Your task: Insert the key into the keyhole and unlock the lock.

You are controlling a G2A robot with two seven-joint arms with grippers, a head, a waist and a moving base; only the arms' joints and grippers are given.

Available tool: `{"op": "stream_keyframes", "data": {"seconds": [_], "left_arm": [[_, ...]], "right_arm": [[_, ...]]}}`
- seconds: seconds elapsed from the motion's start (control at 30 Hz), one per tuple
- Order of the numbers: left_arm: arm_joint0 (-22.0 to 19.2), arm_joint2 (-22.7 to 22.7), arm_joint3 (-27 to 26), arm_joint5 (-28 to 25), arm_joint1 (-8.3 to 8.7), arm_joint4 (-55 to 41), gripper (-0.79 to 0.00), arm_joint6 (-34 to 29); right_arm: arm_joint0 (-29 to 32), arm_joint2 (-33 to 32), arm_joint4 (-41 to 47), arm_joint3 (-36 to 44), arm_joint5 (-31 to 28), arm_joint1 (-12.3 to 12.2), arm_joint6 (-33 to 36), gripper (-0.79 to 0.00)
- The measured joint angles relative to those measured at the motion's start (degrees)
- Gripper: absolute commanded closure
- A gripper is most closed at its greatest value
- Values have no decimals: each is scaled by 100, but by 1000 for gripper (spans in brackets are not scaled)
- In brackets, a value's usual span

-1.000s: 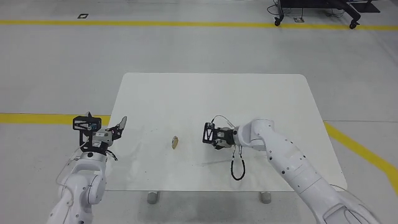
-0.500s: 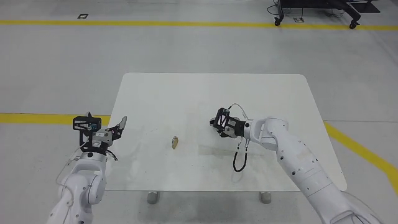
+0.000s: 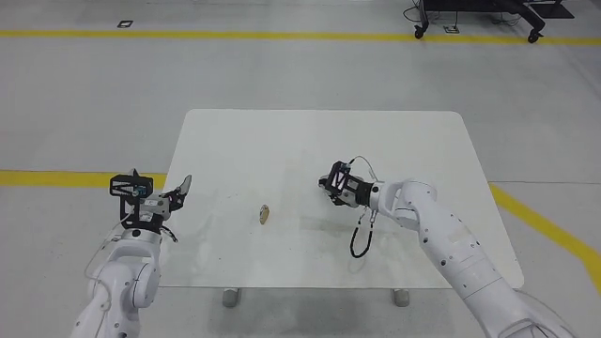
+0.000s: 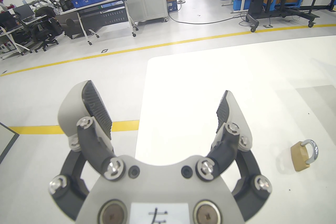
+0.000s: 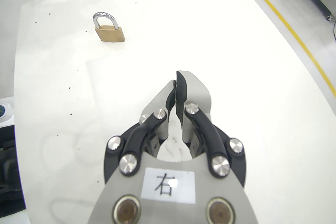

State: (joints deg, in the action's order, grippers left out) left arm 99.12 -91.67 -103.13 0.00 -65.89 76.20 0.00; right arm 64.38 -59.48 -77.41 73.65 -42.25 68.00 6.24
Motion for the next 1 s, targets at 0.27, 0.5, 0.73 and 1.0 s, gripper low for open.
{"op": "stream_keyframes", "data": {"seconds": [0.27,0.5,0.73,1.0], "left_arm": [[0,0,0,0,0,0,-785,0],[0,0,0,0,0,0,-785,0],[0,0,0,0,0,0,-785,0],[-9,-4,-29,-43,-3,-48,-785,13]], "right_arm": [[28,44,-18,-701,-277,9,-1694,0],[-36,123,-114,-1307,-242,53,-3170,0],[-251,194,66,-1839,-689,93,-3709,0],[-247,192,63,-1829,-675,93,-3704,0]]}}
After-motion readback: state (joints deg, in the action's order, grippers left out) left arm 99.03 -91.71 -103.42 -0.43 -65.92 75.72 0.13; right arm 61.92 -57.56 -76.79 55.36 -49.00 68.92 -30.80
